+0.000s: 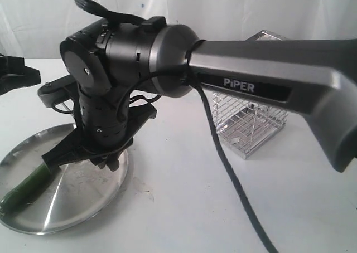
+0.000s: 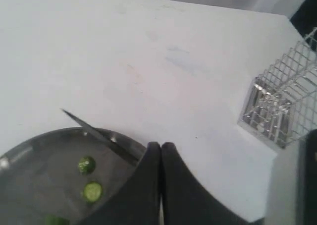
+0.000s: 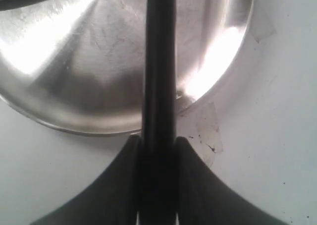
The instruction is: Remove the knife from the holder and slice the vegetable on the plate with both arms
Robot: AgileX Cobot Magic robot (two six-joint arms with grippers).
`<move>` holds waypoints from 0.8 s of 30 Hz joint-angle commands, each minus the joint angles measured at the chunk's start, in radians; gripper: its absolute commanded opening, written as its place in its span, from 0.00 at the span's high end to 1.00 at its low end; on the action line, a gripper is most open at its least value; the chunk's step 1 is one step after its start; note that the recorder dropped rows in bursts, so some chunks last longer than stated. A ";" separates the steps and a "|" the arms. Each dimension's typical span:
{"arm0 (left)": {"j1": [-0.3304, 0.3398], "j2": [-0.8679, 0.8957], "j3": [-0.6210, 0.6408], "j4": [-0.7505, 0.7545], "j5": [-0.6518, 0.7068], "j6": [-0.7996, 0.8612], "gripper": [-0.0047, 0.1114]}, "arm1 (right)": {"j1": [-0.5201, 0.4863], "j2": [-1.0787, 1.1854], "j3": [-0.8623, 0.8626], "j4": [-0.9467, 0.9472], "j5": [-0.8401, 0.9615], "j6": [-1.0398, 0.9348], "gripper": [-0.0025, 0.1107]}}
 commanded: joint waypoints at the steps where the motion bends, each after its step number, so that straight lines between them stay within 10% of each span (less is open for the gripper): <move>1: -0.004 -0.012 0.004 0.100 -0.068 -0.082 0.96 | 0.000 -0.058 0.076 -0.002 -0.047 0.015 0.98; 24: -0.004 -0.332 0.006 0.295 0.034 -0.240 0.96 | 0.000 -0.228 0.409 0.016 -0.316 -0.034 0.98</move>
